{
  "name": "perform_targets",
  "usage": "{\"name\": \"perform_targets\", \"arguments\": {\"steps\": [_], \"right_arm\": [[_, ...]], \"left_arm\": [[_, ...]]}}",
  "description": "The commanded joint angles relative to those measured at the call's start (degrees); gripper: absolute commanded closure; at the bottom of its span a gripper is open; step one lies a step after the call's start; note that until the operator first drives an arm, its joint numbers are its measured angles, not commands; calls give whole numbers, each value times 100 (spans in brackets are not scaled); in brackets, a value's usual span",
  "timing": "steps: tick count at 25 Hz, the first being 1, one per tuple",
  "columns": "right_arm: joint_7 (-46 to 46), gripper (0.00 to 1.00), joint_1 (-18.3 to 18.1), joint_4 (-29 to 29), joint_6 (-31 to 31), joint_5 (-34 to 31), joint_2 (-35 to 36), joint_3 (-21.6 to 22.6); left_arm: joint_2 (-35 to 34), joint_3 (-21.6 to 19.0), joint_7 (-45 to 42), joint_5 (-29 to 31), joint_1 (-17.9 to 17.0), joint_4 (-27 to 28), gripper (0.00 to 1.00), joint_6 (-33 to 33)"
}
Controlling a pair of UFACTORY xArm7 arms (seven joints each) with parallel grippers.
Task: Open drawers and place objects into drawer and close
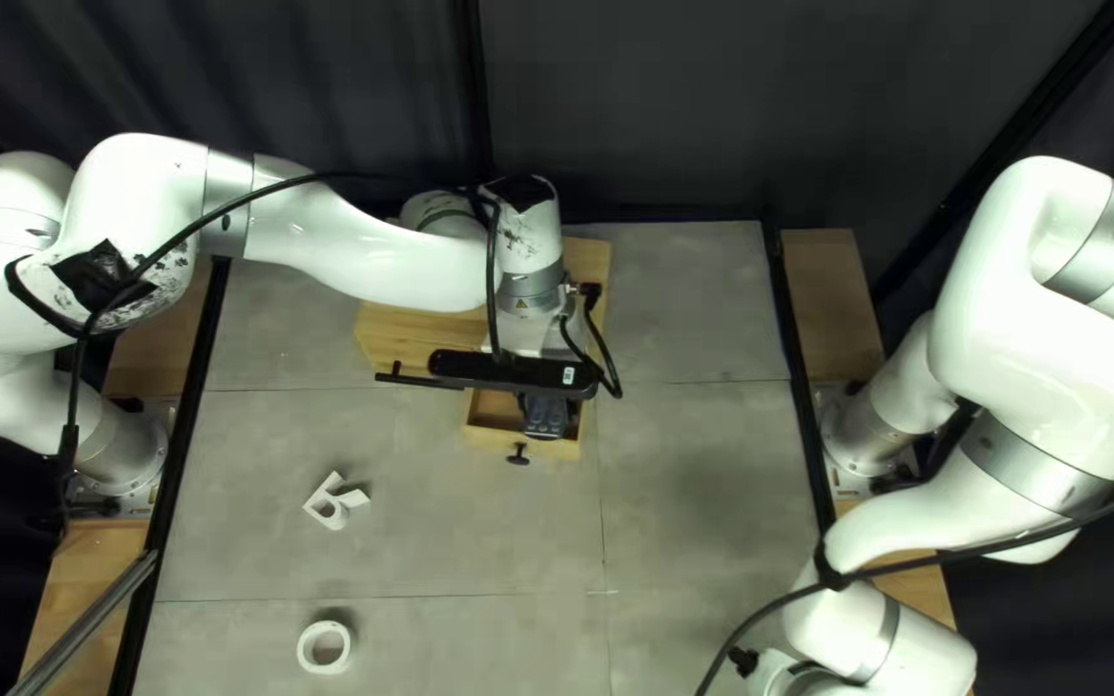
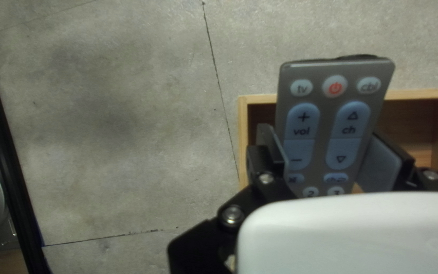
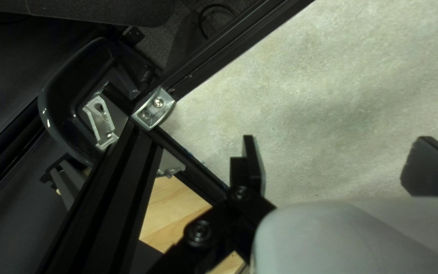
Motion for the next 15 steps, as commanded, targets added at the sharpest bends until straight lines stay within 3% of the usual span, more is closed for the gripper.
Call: {"name": "perform_targets", "arguments": {"steps": [1,10,15], "right_arm": [[0,0,0,0,0,0,0,0],[0,0,0,0,0,0,0,0],[0,0,0,0,0,0,0,0]], "left_arm": [[-51,9,-12,29,-9,-32,100,17],[102,11,-88,87,-60,174,100,18],[16,-4,-91,63,-90,10,100,-75]]}}
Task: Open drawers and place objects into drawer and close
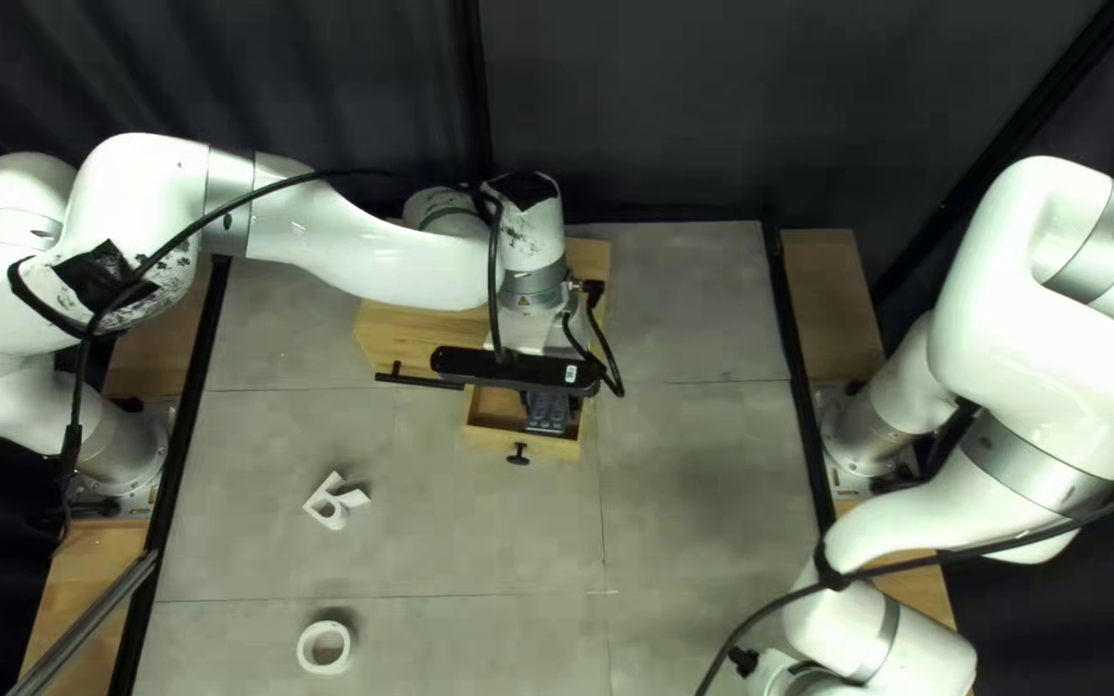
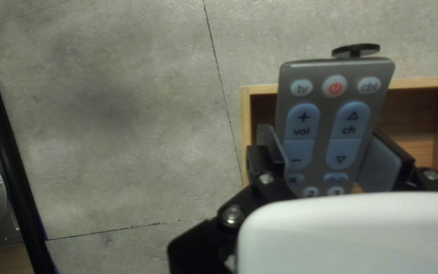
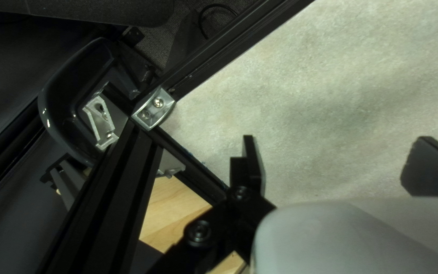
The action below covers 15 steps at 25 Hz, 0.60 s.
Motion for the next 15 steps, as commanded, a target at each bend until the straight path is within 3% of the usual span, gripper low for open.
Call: {"name": "perform_targets", "arguments": {"steps": [1,15], "right_arm": [[0,0,0,0,0,0,0,0],[0,0,0,0,0,0,0,0]], "left_arm": [[-114,-5,29,-34,4,-178,100,-71],[-191,12,211,-122,101,-432,100,-254]]}}
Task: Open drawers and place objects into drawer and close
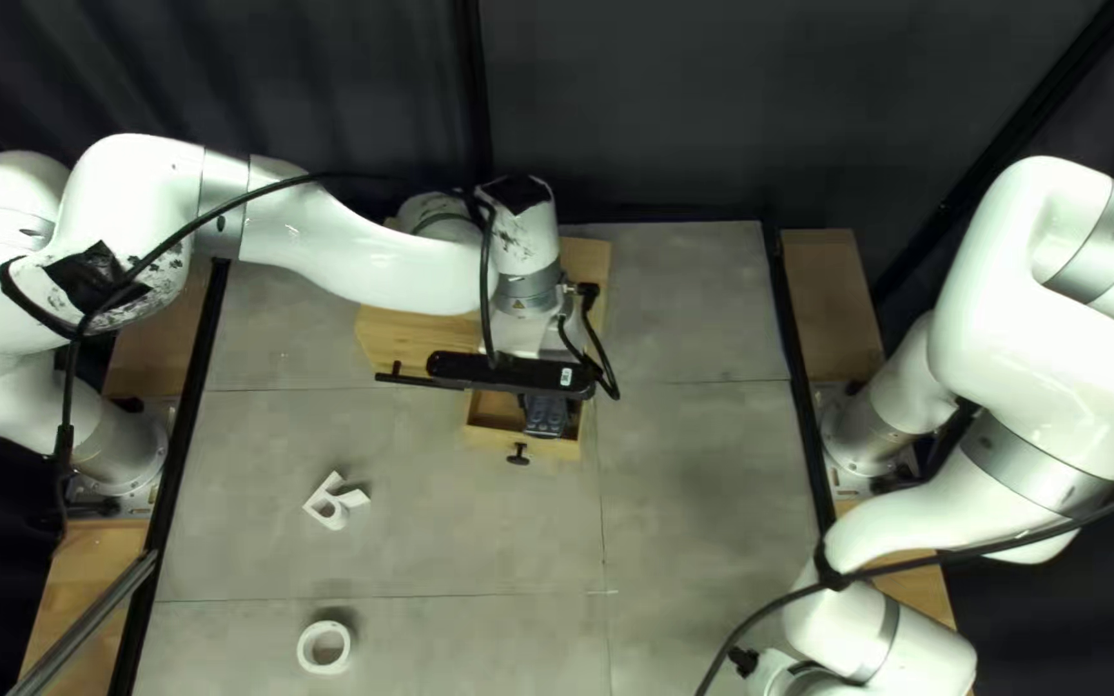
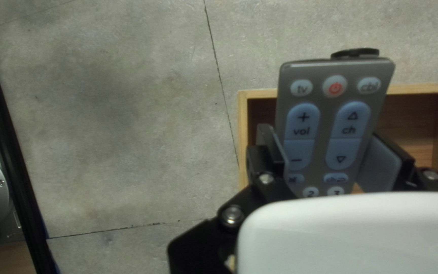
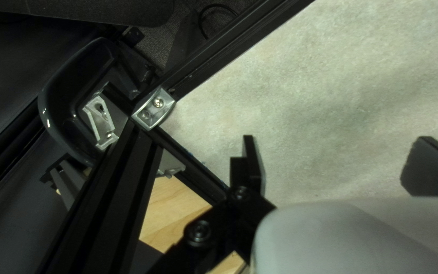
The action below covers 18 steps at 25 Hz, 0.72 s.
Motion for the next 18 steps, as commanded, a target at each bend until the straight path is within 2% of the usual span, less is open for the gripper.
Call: {"name": "perform_targets", "arguments": {"steps": [1,18], "right_arm": [[0,0,0,0,0,0,0,0],[0,0,0,0,0,0,0,0]], "left_arm": [[8,6,17,-18,19,-37,100,-21],[190,144,-723,545,-319,459,100,349]]}}
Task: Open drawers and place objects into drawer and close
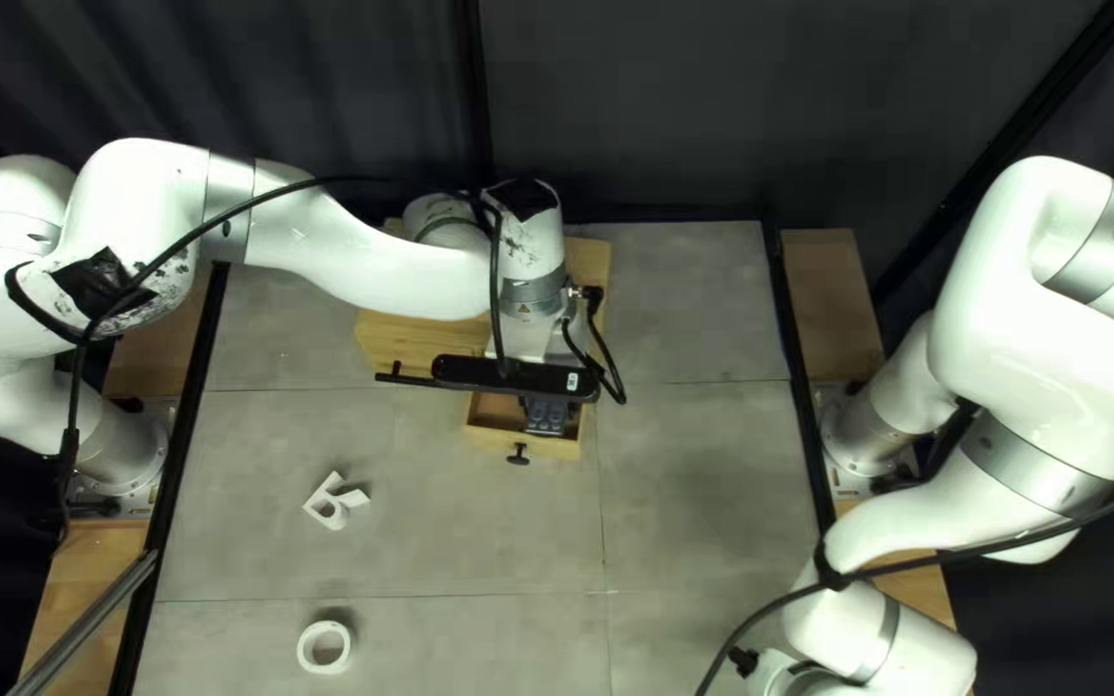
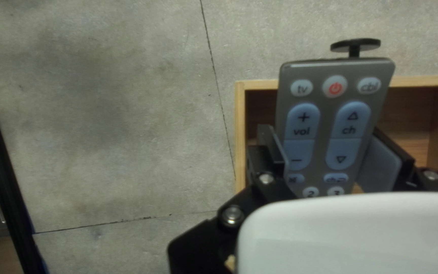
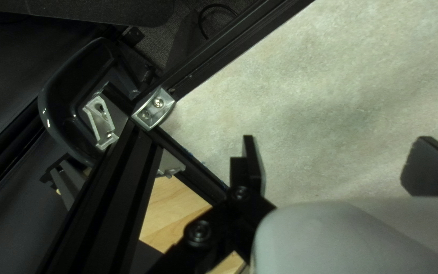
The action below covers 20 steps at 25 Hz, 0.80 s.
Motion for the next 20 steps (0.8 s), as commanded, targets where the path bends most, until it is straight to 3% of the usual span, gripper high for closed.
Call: {"name": "perform_targets", "arguments": {"steps": [1,20], "right_arm": [[0,0,0,0,0,0,0,0],[0,0,0,0,0,0,0,0]], "left_arm": [[29,23,-87,76,-48,39,100,18],[7,152,-440,461,-281,16,100,-95]]}}
